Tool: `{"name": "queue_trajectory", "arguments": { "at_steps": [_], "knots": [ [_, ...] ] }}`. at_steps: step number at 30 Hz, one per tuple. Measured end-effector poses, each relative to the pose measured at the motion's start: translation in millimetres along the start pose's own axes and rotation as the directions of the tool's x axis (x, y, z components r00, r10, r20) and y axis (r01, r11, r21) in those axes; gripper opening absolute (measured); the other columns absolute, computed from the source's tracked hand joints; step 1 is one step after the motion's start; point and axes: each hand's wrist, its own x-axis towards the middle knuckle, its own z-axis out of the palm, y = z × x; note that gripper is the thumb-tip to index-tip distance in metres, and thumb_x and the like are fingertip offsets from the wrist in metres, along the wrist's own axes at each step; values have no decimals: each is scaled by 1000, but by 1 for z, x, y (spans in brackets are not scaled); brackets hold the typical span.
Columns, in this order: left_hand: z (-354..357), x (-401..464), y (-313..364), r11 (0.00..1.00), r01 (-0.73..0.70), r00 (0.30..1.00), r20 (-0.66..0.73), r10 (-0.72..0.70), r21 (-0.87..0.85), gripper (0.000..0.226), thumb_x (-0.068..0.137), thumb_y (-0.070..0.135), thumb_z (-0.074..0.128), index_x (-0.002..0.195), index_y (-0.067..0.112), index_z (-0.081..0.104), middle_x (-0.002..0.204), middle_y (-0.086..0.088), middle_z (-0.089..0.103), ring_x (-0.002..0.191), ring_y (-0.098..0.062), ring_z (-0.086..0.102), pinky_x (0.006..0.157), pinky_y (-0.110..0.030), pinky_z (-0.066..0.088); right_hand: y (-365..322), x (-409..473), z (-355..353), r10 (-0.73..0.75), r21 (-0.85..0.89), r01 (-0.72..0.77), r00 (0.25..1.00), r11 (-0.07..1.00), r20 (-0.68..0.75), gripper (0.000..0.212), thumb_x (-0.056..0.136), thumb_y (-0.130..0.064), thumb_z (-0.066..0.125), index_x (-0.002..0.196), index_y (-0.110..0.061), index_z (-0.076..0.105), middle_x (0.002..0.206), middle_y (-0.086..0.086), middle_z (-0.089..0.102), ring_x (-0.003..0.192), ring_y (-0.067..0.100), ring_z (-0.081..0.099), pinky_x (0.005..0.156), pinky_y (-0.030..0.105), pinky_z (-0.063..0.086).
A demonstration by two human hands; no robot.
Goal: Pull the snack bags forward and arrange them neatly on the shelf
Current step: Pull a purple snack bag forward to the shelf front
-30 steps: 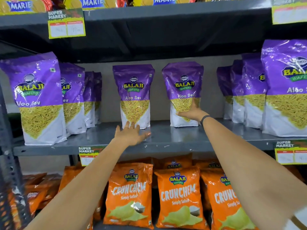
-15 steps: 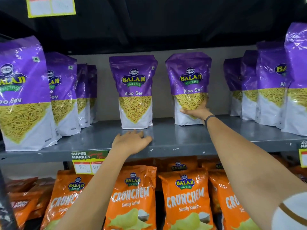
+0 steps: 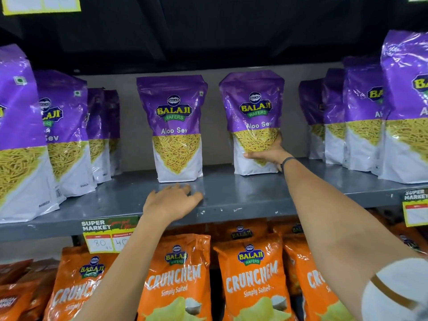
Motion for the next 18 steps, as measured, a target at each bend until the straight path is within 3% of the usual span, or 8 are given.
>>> {"name": "queue_trajectory", "arguments": {
  "at_steps": [10,13,16,18],
  "knots": [
    [-1,-1,1,1000,28,1000,2,-28,11,54,88,55,21,124,30,52,146,-1,48,129,-26,46,105,-48,34,-6,-27,-17,-38,30,37,999,999,31,138,49,-29,93,149,-18,-2,150,5,30,138,24,34,116,39,28],
    [-2,-2,3,999,34,999,1,-34,20,54,89,54,21,126,29,52,147,-1,47,130,-26,46,105,-47,34,-5,-39,-21,-40,12,40,999,999,25,150,37,-45,93,149,-24,-5,151,6,30,139,26,33,116,43,29],
    [-2,-3,3,999,47,999,4,-47,13,52,90,54,22,122,27,54,145,-2,49,128,-26,47,101,-44,35,0,-48,-25,-56,21,56,998,998,20,166,11,-66,85,147,-34,-6,148,5,34,137,27,36,113,46,33],
    [-2,-3,4,998,57,998,5,-57,5,51,89,53,23,118,27,56,144,-2,51,126,-27,48,100,-43,35,2,-56,-29,-64,15,64,998,998,21,168,10,-69,83,146,-37,-8,148,5,34,137,27,36,113,47,34]
  ]
}}
